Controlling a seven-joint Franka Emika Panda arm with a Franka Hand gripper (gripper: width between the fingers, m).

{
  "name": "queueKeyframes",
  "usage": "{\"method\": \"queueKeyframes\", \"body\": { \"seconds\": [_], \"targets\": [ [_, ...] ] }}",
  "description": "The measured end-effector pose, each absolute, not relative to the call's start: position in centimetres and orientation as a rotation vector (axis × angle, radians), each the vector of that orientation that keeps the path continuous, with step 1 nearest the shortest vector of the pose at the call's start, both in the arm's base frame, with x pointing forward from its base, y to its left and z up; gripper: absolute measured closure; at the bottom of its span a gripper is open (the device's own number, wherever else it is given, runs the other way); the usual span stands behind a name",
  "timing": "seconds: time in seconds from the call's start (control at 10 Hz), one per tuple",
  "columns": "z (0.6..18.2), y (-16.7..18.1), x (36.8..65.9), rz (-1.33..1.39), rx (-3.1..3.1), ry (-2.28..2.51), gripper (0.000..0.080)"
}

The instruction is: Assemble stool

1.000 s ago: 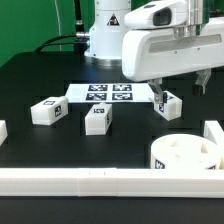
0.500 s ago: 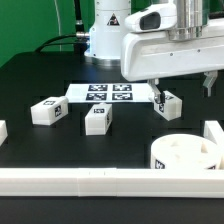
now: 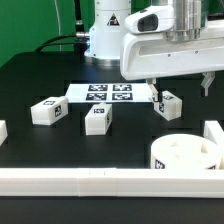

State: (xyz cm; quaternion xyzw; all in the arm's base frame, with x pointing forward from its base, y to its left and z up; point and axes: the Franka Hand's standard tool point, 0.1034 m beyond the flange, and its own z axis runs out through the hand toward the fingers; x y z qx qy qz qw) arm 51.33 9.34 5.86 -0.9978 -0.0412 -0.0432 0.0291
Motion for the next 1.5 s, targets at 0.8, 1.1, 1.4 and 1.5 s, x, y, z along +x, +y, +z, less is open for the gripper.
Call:
{"method": "queueKeyframes", "body": {
  "seconds": [0.8,1.1,1.4,1.5],
  "targets": [
    [4.1,9.1,48.7,0.699,-3.027,-0.146,0.0150],
    [2.9,9.3,47.7,1.012,-2.945,-0.156,0.0150],
    [1.6,9.2,46.3,1.368,-2.805,-0.162,0.0150],
    [1.4,9.1,45.8,1.453,-2.764,-0.163,0.0150]
  ]
}}
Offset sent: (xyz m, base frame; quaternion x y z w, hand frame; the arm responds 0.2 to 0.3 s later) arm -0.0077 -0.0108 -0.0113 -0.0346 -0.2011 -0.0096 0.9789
